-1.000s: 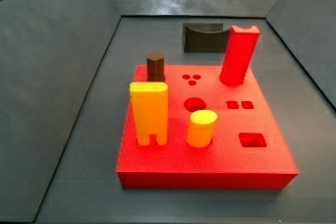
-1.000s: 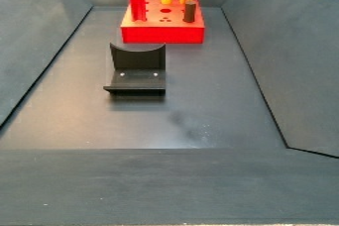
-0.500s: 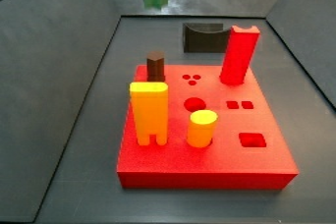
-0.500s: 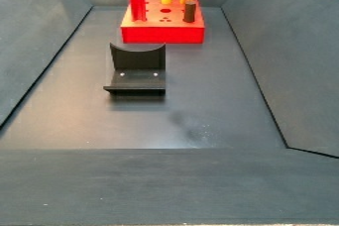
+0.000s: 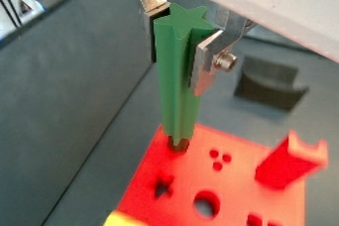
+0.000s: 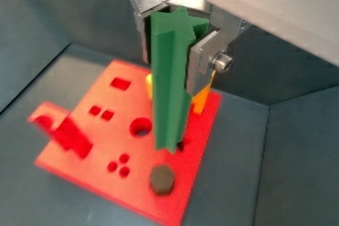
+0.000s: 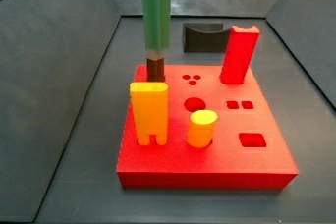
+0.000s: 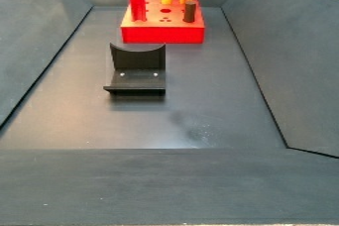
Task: Pick up the star object. Move up. Place the star object on the fixture. Regrasp the star object. Move to above the board. Insert the star object.
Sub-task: Insert the star object.
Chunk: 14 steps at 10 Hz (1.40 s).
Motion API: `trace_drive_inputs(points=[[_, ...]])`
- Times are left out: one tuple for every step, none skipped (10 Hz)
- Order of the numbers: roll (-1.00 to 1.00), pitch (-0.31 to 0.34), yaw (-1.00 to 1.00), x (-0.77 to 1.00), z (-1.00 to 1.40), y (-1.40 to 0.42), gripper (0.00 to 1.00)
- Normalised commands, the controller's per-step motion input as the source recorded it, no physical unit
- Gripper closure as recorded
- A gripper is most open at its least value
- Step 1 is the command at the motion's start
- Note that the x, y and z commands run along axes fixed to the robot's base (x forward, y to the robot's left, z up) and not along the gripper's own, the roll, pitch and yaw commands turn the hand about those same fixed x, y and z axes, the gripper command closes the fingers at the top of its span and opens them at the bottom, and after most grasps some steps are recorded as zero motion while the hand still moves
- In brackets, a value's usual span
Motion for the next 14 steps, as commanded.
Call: trace_drive_inputs(points=[[0.03, 0.0, -0.03, 0.1, -0.51, -0.7, 1.0], [0.08, 0.019, 0.0, 0.08, -0.43, -0.44, 1.0], [0.02, 0.0, -0.07, 0.0, -0.44, -0.08, 1.0], [0.01, 0.0, -0.01, 0.0, -0.46, 0.0, 1.0], [0.0, 0.0, 0.0, 0.02, -0.39, 0.0, 1.0], [-0.03, -0.021, 0.0, 0.0, -0.14, 0.0, 1.0], [-0.08, 0.0, 0.0, 0.07, -0.23, -0.03, 1.0], [-0.11, 0.0, -0.35, 0.07, -0.44, 0.0, 1.0], [-0.05, 0.0, -0.69, 0.06, -0.26, 0.0, 1.0], [0.0, 0.0, -0.33, 0.0, -0.21, 0.0, 1.0], [0.0, 0.0, -0.06, 0.03, -0.24, 0.0, 1.0], [0.06, 0.0, 0.0, 0.03, -0.19, 0.0, 1.0], [0.07, 0.007, 0.0, 0.0, -0.15, 0.0, 1.0], [0.03, 0.0, 0.0, 0.07, -0.28, 0.0, 1.0]])
